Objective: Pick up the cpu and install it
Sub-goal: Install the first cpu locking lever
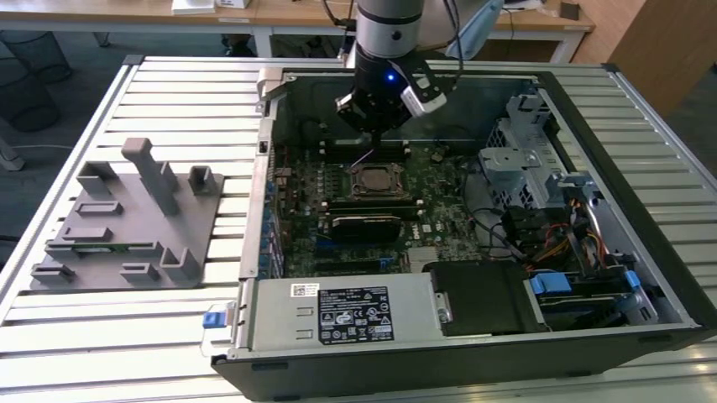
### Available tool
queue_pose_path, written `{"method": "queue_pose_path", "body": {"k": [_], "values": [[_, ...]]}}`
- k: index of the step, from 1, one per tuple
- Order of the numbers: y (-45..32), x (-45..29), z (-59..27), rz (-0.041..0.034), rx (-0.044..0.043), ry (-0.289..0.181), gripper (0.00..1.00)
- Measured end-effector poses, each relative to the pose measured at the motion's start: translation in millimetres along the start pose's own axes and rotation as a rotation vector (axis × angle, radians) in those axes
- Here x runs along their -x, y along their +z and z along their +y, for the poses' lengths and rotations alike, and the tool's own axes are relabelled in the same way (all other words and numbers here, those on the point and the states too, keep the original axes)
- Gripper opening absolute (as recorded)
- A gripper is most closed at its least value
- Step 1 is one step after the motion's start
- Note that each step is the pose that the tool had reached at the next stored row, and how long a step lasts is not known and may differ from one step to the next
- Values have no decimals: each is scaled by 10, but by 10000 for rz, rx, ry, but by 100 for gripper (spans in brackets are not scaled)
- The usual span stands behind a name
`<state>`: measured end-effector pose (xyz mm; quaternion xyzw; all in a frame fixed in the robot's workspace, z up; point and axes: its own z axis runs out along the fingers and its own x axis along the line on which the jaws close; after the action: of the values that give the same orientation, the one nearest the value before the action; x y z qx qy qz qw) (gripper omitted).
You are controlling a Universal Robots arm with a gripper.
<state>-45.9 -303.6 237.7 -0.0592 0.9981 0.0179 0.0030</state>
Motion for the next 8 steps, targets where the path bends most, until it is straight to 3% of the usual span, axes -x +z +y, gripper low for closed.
{"method": "queue_pose_path", "body": {"k": [8], "values": [[31, 24, -3, 1, 0, 0, 11]]}}
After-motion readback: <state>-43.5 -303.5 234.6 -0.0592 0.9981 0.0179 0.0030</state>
